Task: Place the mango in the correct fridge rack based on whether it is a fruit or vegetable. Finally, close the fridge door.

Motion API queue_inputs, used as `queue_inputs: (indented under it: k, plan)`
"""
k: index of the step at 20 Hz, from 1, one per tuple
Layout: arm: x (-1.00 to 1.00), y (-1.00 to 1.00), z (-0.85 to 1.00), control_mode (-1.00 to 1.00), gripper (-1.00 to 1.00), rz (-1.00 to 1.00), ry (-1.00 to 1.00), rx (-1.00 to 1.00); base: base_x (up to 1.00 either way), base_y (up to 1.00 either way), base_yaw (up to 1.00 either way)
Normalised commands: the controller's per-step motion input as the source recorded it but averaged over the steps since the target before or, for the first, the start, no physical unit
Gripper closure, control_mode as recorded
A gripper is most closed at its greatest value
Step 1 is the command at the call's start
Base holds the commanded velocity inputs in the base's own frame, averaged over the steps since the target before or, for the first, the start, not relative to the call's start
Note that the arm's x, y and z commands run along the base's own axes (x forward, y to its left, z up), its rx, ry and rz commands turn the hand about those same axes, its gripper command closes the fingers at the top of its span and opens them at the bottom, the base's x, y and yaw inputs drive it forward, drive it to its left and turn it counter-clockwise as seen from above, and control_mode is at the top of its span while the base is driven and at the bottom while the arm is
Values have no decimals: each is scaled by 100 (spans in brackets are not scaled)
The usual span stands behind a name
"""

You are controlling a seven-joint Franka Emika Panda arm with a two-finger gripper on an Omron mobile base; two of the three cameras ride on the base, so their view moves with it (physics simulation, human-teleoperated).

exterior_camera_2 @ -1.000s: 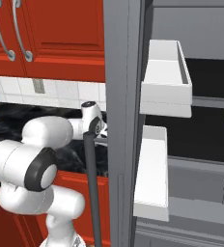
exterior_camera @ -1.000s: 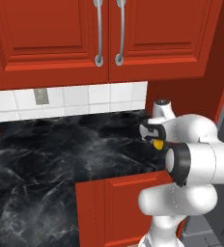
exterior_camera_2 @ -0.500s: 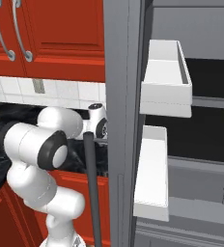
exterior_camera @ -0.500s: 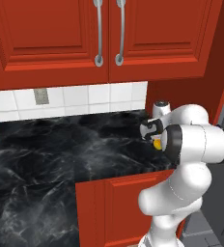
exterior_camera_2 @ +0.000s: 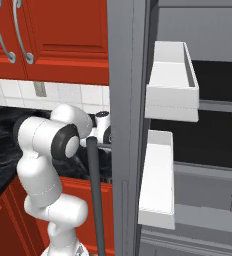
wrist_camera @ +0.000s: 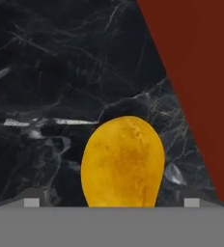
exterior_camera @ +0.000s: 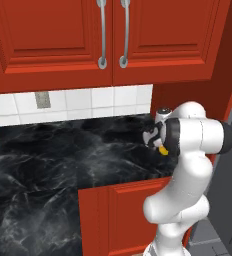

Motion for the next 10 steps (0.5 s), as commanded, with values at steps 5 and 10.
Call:
queue_inputs:
  k: [5,10]
  plan:
    - [10,-10,-51,-100,-100,0,0,0,0,0,0]
    - [13,-12,-61,-100,100,0,-1,0,0,0,0]
